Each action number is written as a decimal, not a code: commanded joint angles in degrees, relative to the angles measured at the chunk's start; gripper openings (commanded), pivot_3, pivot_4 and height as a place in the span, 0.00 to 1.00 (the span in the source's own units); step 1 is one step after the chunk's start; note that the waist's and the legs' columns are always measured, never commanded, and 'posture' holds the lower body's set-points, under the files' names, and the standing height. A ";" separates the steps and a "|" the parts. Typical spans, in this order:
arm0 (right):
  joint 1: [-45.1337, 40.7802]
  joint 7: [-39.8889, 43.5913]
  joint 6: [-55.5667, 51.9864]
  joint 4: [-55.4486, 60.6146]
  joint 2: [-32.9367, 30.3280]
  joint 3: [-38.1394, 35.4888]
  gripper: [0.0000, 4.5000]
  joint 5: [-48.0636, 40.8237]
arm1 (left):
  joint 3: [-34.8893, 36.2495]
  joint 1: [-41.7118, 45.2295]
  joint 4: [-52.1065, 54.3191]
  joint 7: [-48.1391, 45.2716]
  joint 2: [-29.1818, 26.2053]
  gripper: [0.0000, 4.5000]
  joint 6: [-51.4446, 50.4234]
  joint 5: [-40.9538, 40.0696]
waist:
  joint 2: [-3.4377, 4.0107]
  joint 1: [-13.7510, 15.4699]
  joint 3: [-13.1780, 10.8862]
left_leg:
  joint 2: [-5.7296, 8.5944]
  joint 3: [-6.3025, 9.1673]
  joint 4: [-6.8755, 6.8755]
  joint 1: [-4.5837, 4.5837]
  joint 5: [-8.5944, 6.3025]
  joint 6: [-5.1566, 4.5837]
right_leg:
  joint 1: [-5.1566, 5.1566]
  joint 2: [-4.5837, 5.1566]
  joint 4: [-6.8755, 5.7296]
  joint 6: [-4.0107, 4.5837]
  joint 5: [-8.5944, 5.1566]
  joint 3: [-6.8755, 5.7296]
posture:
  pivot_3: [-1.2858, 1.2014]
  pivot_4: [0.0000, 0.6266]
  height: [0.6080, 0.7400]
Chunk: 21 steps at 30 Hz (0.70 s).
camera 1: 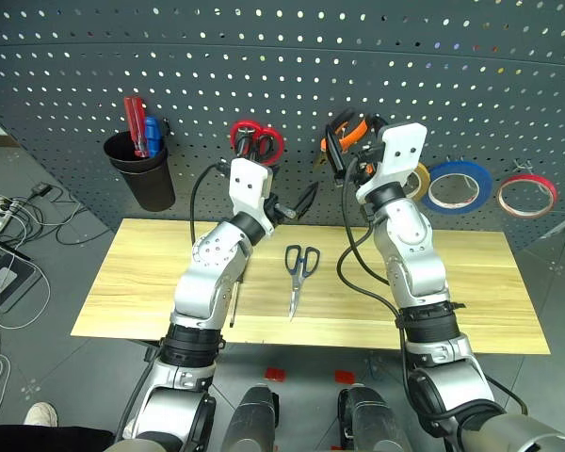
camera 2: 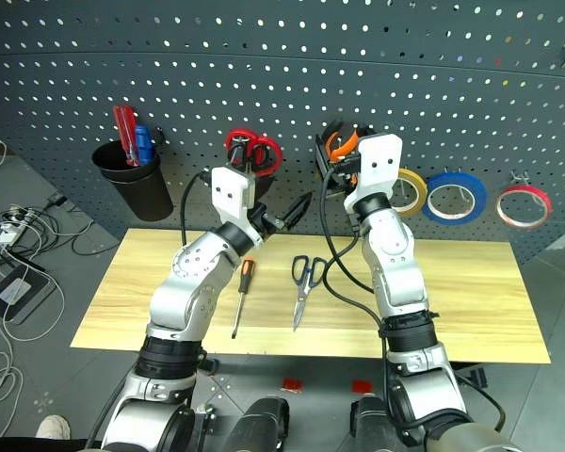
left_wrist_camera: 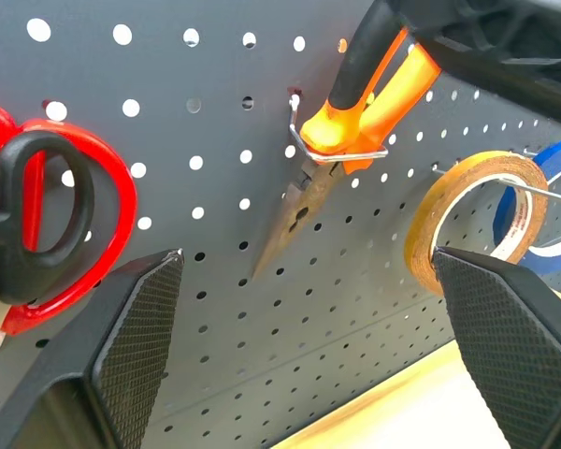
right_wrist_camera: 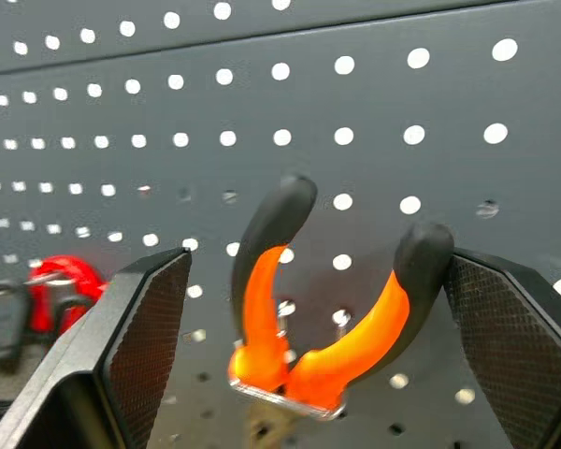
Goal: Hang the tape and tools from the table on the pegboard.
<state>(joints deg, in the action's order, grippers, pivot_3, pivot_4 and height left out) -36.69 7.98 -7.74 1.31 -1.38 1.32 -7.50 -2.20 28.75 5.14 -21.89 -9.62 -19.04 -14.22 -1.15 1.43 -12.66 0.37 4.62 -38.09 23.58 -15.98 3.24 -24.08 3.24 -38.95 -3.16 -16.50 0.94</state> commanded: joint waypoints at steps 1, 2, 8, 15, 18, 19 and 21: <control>2.45 1.87 -5.21 8.04 -1.23 -0.15 0.99 -2.74 | -0.90 -2.05 4.87 0.68 0.13 1.00 -1.47 0.05 | 0.00 0.00 0.00 | 0.00 0.00 0.00 0.00 0.00 0.00 | 0.00 0.00 0.00 0.00 0.00 0.01 | 0.59 0.43 1.00; 3.89 2.10 -6.79 9.94 -1.93 -0.62 0.99 -3.24 | -1.56 -3.40 5.58 1.12 -0.12 1.00 -1.76 1.04 | 0.00 -0.01 -0.01 | 0.01 0.00 0.00 0.00 0.00 0.00 | 0.00 0.00 0.00 0.00 0.00 0.02 | 0.59 0.43 1.00; 15.37 6.18 -12.38 19.87 -8.22 -0.15 0.99 -4.34 | -5.91 -11.15 8.79 5.81 0.39 1.00 -3.33 6.78 | -0.06 0.05 -0.58 | 0.03 0.02 -0.01 0.00 -0.10 -0.18 | 0.03 0.03 0.02 0.00 0.00 0.03 | 0.58 0.45 1.00; 24.55 22.40 -14.95 22.78 -18.07 3.33 0.99 -10.82 | -7.74 -15.43 6.70 11.79 1.47 1.00 -9.53 12.22 | -0.10 -0.16 -1.88 | 0.02 0.02 -0.01 -0.06 -0.15 -0.27 | 0.06 0.01 0.01 0.00 0.00 0.06 | 0.57 0.51 1.00; 25.48 27.45 -12.73 22.37 -20.80 3.81 0.99 -11.87 | -8.85 -15.41 4.96 12.50 1.71 1.00 -10.71 13.84 | -0.15 -0.14 -2.70 | 0.02 0.03 -0.04 -0.07 -0.15 -0.28 | 0.07 0.01 -0.03 0.01 0.00 0.05 | 0.57 0.52 1.00; 25.65 28.98 -12.01 22.46 -21.50 4.02 0.99 -12.12 | -9.25 -15.24 4.45 12.77 1.74 1.00 -11.34 14.51 | -0.16 -0.14 -2.84 | 0.02 0.04 -0.05 -0.07 -0.15 -0.28 | 0.08 0.01 -0.02 0.01 0.00 0.04 | 0.56 0.55 1.00; 26.03 31.94 -10.46 22.42 -22.64 4.46 0.99 -12.55 | -9.75 -14.81 3.32 13.22 2.13 1.00 -13.06 15.20 | -0.26 -0.16 -3.56 | 0.02 0.04 -0.06 -0.08 -0.15 -0.28 | 0.11 0.02 -0.02 0.01 0.00 0.03 | 0.56 0.56 1.00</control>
<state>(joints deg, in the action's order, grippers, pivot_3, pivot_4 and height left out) -11.18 37.20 -20.46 21.38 -23.55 5.30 -18.87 -11.06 13.51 8.14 -9.27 -7.84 -31.27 -0.07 -1.41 1.26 -16.22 0.39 4.66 -38.15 23.50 -16.13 2.96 -23.97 3.26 -38.97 -3.15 -16.51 0.97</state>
